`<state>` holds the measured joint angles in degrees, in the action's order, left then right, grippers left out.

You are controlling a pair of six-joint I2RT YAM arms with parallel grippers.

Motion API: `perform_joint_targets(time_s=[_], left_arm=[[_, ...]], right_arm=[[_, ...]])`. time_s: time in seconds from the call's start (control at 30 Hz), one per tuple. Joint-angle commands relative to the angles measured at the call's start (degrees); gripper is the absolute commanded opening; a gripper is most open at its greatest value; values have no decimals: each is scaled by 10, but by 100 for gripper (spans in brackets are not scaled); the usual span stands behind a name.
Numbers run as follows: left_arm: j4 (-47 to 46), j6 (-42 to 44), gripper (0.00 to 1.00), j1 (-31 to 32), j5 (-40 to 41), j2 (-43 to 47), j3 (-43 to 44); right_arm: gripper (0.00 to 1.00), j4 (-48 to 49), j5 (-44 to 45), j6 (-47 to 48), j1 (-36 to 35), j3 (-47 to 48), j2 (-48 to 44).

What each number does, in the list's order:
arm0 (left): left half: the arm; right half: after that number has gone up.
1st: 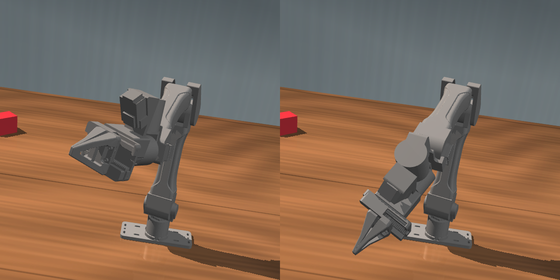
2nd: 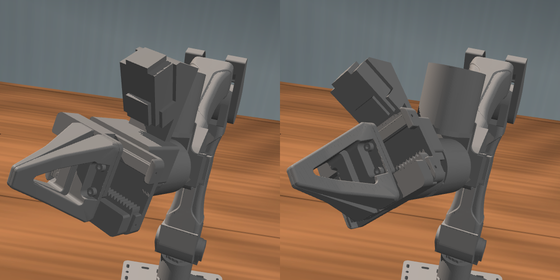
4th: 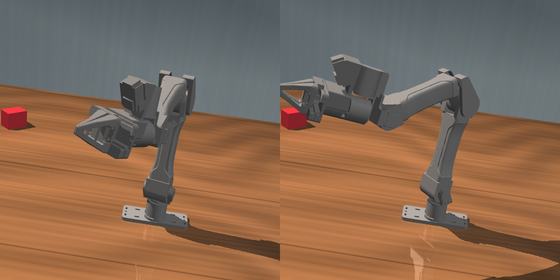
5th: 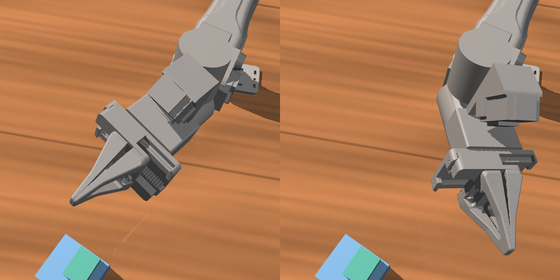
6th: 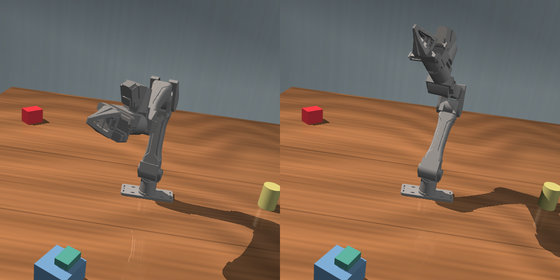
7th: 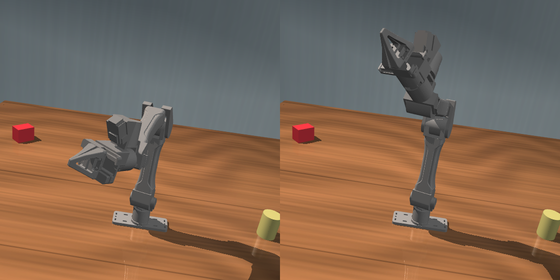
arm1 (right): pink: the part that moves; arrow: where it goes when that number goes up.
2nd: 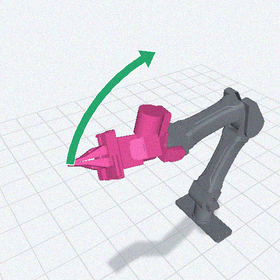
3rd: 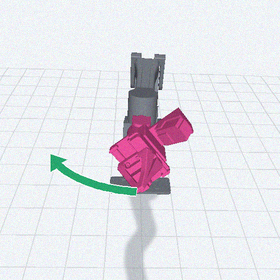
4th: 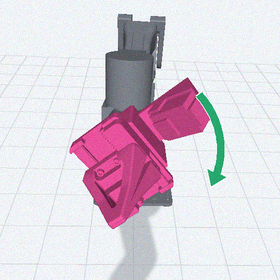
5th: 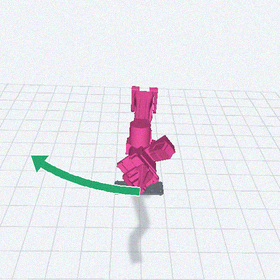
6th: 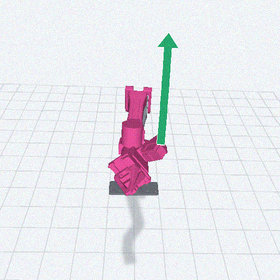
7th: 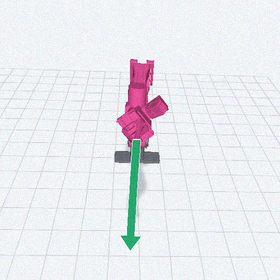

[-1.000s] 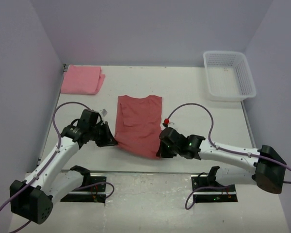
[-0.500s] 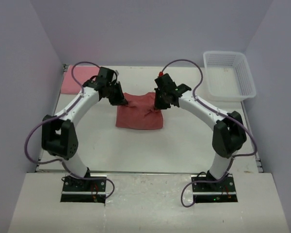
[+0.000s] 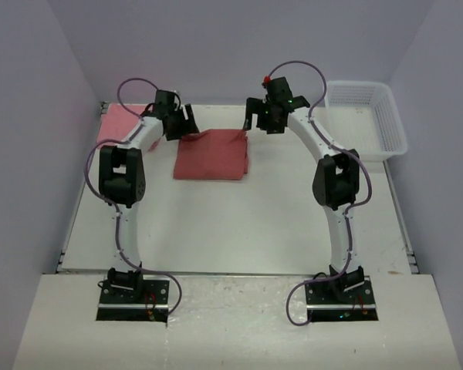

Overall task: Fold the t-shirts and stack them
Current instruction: Fold the long partially folded tshirt into a neat square, then smooth out wrinkles on the folded tshirt

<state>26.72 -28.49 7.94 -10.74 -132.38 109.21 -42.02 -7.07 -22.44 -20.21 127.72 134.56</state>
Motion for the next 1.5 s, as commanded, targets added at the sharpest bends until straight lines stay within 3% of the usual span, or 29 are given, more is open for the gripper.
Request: perform_joint_targets(time_s=[0.0, 0.03, 0.13, 0.17, 0.2, 0.23, 0.27, 0.3, 0.33, 0.37, 0.4, 0.53, 0.63, 0.77, 0.9, 1.03, 1.27, 1.47], left_arm=[[-106, 93, 77, 25, 63, 122, -23], [-111, 120, 100, 28, 71, 154, -27], [-85, 109, 100, 24, 126, 193, -23], [-80, 109, 100, 23, 111, 198, -22], [-79, 109, 100, 23, 98, 200, -24], [-77, 99, 99, 26, 94, 199, -27], [-63, 91, 92, 30, 80, 193, -24], [-55, 82, 78, 30, 56, 184, -22], [-52, 61, 43, 32, 33, 170, -25], [-59, 51, 18, 34, -8, 162, -40], [-58, 42, 0, 35, -23, 153, -44], [-117, 4, 0, 38, -141, 118, -92], [-154, -7, 0, 47, -206, 103, -109], [-203, -35, 0, 49, -238, 99, -148], [-196, -71, 0, 51, -225, 90, -164], [-181, -91, 0, 56, -185, 100, -214], [-135, -108, 0, 57, -106, 128, -304], [-145, -138, 0, 66, -110, 146, -379]], right_arm=[[99, 19, -20, 37, -19, -26, -102], [99, 21, -20, 39, -19, -42, -114], [99, 40, -11, 46, -33, -119, -163], [97, 49, -13, 48, -36, -141, -176], [90, 50, -22, 49, -42, -164, -188], [77, 59, -44, 47, -43, -175, -191], [9, 60, -59, 36, -44, -184, -192], [0, 58, -75, 31, -44, -185, -187], [0, 63, -107, 23, -45, -189, -184], [0, 60, -132, 14, -46, -181, -176], [0, 52, -151, 8, -48, -174, -157], [0, 70, -249, -45, -47, -159, -106], [0, 20, -326, -61, -48, -66, -21], [0, 12, -386, -90, -43, -2, 40], [0, -10, -406, -110, -41, 30, 89], [0, 51, -400, -152, -42, -75, 65], [0, 66, -346, -166, -44, -200, 24], [0, 107, -320, -168, -53, -307, -34]])
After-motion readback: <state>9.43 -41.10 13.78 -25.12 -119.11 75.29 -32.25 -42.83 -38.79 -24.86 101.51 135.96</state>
